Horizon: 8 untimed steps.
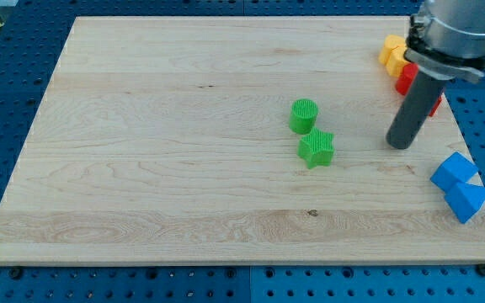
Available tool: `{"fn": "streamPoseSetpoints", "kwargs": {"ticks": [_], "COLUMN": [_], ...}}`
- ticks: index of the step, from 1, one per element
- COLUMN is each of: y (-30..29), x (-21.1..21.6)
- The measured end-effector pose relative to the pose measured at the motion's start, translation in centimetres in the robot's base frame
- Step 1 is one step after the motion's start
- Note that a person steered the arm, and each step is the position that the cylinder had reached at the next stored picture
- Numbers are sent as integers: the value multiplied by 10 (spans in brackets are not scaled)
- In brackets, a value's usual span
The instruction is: Slightly push blue cube diagonally above the blue triangle
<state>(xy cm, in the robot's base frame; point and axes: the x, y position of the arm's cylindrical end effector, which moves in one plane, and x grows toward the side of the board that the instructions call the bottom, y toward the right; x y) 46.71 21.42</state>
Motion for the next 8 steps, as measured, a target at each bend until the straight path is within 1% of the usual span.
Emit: {"fn": "streamPoseSetpoints", "kwargs": {"ticks": [2, 3, 4, 5, 7, 8], "y": [67, 81, 83, 83, 83, 65], "x": [0, 14, 17, 39, 42, 42]}}
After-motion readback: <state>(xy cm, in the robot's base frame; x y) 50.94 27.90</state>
